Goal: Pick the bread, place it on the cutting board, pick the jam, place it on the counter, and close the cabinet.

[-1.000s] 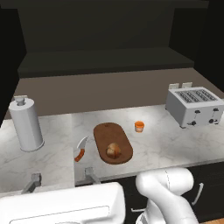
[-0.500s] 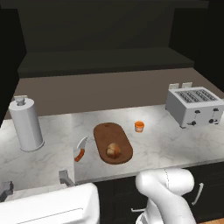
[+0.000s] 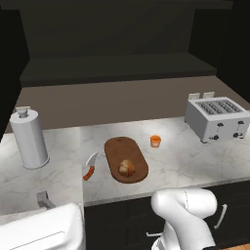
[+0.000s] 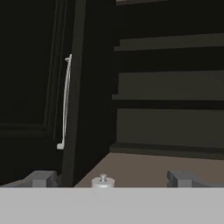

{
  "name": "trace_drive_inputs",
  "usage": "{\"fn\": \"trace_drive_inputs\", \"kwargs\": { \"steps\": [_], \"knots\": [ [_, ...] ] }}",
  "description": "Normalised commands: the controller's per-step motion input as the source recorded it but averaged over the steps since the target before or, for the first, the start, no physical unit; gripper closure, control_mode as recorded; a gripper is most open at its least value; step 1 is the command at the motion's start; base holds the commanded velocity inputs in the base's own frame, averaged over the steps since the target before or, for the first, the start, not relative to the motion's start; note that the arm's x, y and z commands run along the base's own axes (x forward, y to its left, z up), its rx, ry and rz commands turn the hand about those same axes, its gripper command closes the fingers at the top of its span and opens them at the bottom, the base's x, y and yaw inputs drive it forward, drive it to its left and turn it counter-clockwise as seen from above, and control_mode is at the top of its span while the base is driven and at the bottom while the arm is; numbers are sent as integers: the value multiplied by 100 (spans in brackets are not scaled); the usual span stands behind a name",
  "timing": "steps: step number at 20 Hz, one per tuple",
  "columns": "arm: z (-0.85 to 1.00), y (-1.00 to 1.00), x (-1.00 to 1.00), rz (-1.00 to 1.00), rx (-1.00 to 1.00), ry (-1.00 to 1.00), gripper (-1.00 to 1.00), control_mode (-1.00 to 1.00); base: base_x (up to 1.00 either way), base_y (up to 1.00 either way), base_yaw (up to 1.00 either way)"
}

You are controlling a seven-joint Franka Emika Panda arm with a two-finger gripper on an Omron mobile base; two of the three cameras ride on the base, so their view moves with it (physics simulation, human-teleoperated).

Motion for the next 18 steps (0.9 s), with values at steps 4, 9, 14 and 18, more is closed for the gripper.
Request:
{"fn": "trace_drive_inputs", "kwargs": {
  "steps": [4,9,14,18],
  "knots": [
    [0,30,0,8,-1,0,-100,-100,0,0,0],
    [0,25,1,5,-1,0,-100,-100,0,0,0],
    [-11,19,4,2,-1,0,-100,-100,0,0,0],
    [-23,11,6,0,-2,0,-100,-100,0,0,0]
  ]
}}
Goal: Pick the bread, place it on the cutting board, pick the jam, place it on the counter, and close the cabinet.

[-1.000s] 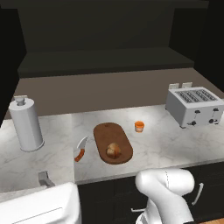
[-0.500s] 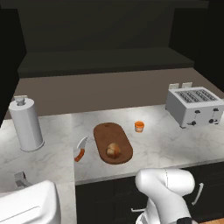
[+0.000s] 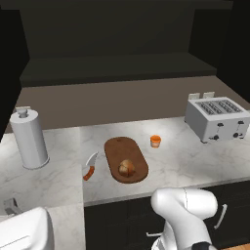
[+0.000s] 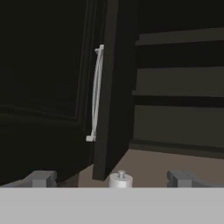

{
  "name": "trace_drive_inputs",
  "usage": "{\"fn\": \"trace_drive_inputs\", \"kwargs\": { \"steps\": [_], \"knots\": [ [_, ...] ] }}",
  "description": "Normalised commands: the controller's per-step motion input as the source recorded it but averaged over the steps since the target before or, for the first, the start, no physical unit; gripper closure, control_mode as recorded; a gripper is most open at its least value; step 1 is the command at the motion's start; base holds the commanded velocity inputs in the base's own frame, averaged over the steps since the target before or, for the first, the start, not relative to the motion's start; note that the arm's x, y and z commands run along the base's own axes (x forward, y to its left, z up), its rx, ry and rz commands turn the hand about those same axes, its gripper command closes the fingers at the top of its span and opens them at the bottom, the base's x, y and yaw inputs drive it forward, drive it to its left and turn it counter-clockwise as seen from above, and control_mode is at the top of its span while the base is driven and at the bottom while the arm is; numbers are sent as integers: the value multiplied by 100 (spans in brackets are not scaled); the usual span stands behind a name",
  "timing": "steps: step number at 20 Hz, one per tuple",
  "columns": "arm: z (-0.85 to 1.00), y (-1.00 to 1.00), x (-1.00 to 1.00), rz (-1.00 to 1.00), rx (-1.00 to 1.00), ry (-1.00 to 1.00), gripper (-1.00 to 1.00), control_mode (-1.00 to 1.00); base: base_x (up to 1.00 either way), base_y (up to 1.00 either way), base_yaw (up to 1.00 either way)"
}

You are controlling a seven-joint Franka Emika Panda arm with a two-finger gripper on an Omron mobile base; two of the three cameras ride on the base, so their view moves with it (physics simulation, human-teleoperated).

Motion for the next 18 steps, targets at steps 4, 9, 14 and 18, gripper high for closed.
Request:
{"fn": "trace_drive_inputs", "kwargs": {
  "steps": [4,9,14,18],
  "knots": [
    [-12,4,9,0,-1,0,-100,-100,0,0,0],
    [0,0,22,0,0,0,-100,-100,0,0,0],
    [0,0,31,0,0,0,-100,-100,0,0,0],
    [-8,0,31,0,0,0,-100,-100,0,0,0]
  ]
}}
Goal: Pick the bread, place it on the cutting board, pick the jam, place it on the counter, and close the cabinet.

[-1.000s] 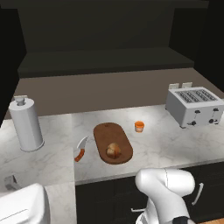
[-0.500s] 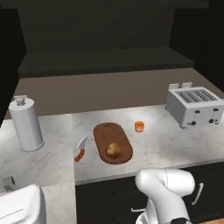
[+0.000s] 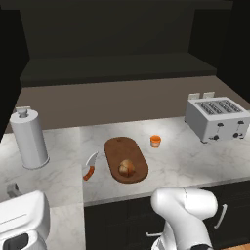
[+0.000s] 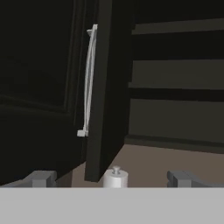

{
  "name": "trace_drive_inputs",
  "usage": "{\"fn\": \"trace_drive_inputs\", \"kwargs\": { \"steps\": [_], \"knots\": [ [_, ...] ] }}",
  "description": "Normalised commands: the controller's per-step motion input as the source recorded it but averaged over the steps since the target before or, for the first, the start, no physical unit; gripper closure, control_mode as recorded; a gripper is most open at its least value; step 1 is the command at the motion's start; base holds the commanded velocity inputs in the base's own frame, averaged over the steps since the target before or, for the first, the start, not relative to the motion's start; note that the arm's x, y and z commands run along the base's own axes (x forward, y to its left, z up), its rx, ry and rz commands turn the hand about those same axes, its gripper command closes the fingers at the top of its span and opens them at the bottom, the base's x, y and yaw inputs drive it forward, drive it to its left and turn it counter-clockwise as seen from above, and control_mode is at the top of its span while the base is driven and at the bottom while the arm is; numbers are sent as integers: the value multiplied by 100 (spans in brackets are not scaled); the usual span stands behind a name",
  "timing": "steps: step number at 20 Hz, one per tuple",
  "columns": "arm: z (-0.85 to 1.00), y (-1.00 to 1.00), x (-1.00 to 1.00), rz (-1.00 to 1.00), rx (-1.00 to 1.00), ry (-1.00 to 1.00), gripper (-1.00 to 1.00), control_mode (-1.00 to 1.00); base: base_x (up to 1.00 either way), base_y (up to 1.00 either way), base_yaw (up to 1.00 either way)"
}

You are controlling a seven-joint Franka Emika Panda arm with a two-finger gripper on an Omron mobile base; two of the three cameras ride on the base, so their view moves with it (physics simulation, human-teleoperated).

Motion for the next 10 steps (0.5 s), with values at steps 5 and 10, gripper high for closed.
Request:
{"fn": "trace_drive_inputs", "kwargs": {
  "steps": [5,10],
  "knots": [
    [-16,5,28,0,-2,0,-100,-100,0,0,0],
    [-16,2,31,1,-1,0,-100,-100,0,0,0]
  ]
}}
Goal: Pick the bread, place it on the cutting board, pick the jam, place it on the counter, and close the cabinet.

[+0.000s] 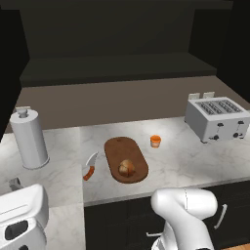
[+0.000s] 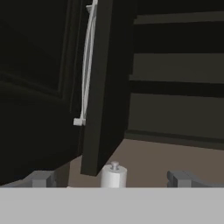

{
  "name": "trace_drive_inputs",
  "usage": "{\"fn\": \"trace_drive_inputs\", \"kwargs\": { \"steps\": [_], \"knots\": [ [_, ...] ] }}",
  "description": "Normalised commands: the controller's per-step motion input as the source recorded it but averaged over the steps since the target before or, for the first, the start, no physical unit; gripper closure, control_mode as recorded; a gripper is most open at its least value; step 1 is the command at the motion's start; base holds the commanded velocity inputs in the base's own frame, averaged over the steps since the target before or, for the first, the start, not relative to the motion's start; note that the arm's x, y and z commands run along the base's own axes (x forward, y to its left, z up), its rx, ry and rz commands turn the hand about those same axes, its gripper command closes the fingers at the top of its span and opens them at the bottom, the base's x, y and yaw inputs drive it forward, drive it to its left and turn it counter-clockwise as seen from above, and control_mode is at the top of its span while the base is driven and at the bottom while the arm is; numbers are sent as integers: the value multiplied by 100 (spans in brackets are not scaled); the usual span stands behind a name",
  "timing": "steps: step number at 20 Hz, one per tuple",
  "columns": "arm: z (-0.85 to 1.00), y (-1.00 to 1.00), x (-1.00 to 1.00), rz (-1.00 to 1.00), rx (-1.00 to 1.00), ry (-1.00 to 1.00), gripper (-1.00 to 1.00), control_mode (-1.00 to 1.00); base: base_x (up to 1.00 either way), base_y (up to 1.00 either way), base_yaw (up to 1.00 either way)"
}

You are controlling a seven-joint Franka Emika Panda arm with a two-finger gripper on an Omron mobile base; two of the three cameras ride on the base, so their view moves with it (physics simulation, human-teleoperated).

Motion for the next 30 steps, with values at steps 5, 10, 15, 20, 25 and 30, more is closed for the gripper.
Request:
{"fn": "trace_drive_inputs", "kwargs": {
  "steps": [5,10,15,20,25,30],
  "knots": [
    [-10,5,28,2,-1,0,-100,-100,0,0,0],
    [-9,14,19,4,-2,0,-100,-100,0,0,0],
    [-1,8,17,3,0,0,-100,-100,0,0,0],
    [0,1,21,1,0,0,-100,-100,0,0,0],
    [-1,1,18,2,0,0,-100,-100,0,0,0],
    [-2,8,10,2,0,0,-100,-100,0,0,0]
  ]
}}
